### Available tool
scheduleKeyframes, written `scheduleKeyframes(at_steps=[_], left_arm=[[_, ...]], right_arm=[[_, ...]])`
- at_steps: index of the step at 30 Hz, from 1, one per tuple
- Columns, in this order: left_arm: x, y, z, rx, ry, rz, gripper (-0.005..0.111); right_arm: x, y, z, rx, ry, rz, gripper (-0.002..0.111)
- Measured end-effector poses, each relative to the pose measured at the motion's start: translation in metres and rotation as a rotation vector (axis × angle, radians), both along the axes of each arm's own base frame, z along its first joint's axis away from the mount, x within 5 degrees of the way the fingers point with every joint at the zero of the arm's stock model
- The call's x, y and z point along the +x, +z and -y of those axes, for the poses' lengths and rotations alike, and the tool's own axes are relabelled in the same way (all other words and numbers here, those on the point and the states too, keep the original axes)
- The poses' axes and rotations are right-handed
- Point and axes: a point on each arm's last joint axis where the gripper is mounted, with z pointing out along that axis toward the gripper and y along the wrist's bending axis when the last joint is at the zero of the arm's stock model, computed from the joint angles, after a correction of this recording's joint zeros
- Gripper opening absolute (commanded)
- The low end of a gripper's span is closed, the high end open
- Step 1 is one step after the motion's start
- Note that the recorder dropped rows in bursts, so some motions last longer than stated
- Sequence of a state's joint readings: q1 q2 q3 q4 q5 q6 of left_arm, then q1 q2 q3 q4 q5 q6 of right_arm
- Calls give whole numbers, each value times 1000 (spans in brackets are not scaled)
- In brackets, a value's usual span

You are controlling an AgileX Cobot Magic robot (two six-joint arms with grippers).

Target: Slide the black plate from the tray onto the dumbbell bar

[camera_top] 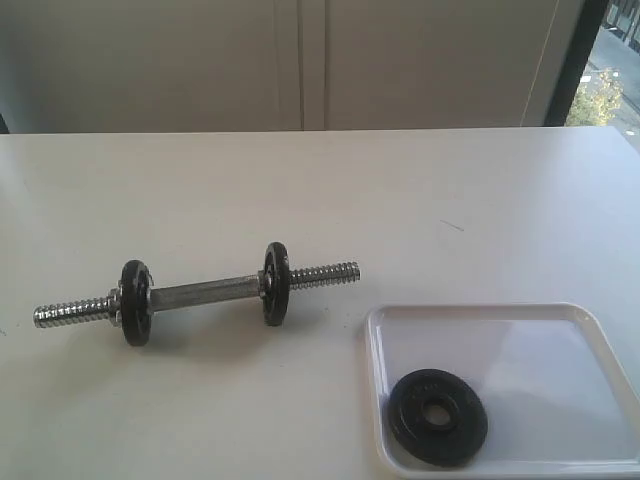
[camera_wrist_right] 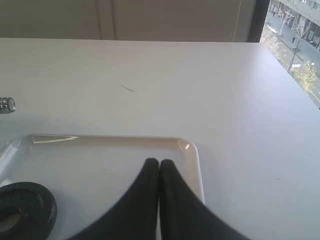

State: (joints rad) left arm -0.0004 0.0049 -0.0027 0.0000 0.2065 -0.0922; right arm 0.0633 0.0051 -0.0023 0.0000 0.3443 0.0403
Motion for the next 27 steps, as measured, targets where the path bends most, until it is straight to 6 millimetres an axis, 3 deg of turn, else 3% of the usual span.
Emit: scheduleKeyframes(at_steps=[12,18,22,27], left_arm=[[0,0,0,6,1,5,0],[3,10,-1,7,8,110,0],[5,23,-2,7,18,260,0],[2,52,-4,5,39,586,0]], right_arm=[[0,0,0,0,6,0,1],[0,0,0,0,6,0,1],[0,0,0,0,6,0,1],[0,0,0,0,6,0,1]])
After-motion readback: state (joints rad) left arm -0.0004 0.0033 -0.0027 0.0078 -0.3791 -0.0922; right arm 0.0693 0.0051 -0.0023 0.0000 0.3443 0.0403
